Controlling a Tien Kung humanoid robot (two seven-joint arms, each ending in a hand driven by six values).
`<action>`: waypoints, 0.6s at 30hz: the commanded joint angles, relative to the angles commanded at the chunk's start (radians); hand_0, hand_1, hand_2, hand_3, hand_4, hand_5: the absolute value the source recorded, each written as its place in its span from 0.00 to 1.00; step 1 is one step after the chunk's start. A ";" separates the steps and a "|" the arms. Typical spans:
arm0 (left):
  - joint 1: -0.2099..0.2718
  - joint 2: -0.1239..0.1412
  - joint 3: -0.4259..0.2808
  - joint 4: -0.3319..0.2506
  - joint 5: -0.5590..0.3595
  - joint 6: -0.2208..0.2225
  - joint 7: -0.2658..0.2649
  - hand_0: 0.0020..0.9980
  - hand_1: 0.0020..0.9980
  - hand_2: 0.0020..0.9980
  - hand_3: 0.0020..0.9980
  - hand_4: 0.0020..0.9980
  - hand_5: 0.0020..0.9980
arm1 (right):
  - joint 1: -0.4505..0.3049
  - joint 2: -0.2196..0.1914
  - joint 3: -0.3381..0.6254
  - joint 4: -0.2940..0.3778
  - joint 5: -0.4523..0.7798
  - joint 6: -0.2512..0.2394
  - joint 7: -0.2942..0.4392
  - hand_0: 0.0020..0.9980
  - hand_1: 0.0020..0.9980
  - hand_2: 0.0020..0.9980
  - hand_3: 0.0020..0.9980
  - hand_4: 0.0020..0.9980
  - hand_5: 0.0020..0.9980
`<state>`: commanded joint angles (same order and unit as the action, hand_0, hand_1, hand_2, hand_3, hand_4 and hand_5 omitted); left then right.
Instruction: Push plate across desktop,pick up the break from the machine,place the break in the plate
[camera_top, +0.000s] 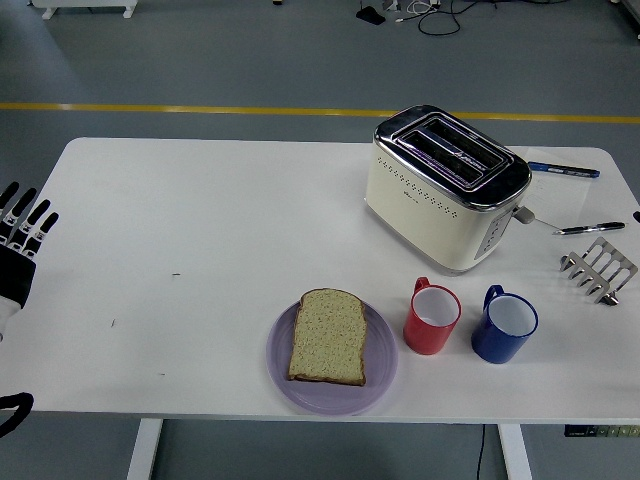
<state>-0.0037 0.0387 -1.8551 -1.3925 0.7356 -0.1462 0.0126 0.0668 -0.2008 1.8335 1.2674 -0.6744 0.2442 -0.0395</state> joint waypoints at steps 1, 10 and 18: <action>0.000 0.000 -0.001 0.000 0.000 0.000 0.000 0.81 0.80 0.81 0.77 0.55 1.00 | 0.001 0.000 0.001 -0.002 0.000 0.000 0.000 0.83 0.80 0.84 0.84 0.57 0.63; -0.006 0.005 0.003 0.002 -0.006 0.009 0.000 0.81 0.80 0.81 0.77 0.55 1.00 | 0.006 0.001 -0.001 -0.010 -0.008 0.016 -0.008 0.85 0.81 0.85 0.84 0.58 0.66; -0.011 0.007 0.008 0.004 -0.009 0.013 0.000 0.81 0.80 0.80 0.77 0.55 1.00 | 0.007 0.001 0.003 -0.014 -0.018 0.033 -0.017 0.87 0.82 0.88 0.86 0.60 0.71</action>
<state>-0.0145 0.0459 -1.8471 -1.3887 0.7265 -0.1329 0.0122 0.0742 -0.1996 1.8368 1.2534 -0.6920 0.2768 -0.0565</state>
